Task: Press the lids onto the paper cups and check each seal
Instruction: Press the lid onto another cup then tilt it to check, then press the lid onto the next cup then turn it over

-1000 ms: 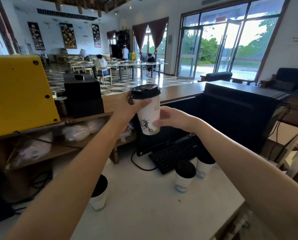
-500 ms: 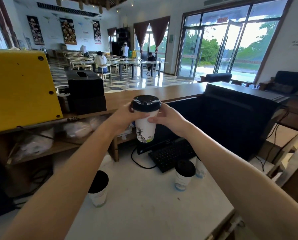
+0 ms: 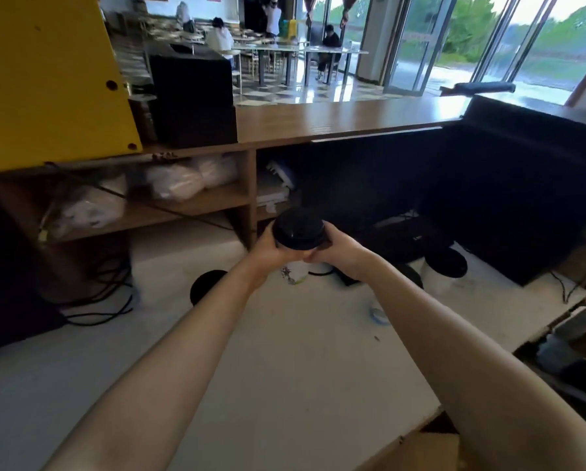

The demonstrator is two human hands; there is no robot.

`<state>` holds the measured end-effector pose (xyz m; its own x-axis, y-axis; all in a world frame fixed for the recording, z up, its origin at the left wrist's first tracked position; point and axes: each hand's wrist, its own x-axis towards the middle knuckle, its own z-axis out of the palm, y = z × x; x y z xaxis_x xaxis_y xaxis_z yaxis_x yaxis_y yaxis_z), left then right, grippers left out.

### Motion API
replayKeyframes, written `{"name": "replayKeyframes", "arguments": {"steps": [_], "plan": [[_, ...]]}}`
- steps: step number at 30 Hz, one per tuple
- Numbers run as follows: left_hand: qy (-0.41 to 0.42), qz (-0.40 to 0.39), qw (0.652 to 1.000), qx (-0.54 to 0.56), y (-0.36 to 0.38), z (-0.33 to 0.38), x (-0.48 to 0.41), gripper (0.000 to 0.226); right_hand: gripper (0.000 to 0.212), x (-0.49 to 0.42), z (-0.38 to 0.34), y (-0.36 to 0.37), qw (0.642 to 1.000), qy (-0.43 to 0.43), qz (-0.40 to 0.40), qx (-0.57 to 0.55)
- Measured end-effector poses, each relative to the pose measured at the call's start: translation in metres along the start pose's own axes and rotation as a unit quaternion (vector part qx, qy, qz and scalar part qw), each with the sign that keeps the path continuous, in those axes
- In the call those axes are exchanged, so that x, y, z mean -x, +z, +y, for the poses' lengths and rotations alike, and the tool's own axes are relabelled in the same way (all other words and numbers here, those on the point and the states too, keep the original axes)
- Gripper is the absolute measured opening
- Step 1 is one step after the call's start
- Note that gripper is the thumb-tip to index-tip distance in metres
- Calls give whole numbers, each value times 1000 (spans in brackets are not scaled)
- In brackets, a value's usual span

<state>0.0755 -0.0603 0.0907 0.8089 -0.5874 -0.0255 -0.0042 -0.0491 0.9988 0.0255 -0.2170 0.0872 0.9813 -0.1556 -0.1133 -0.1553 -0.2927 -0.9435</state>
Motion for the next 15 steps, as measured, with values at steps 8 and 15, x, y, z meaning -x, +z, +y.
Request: {"name": "replayKeyframes", "arguments": {"steps": [8, 15], "plan": [[-46, 106, 993, 2, 8, -73, 6, 76, 69, -25, 73, 38, 995, 49, -44, -72], [-61, 130, 990, 4, 6, -121, 4, 78, 78, -27, 102, 53, 993, 68, -49, -88]]}}
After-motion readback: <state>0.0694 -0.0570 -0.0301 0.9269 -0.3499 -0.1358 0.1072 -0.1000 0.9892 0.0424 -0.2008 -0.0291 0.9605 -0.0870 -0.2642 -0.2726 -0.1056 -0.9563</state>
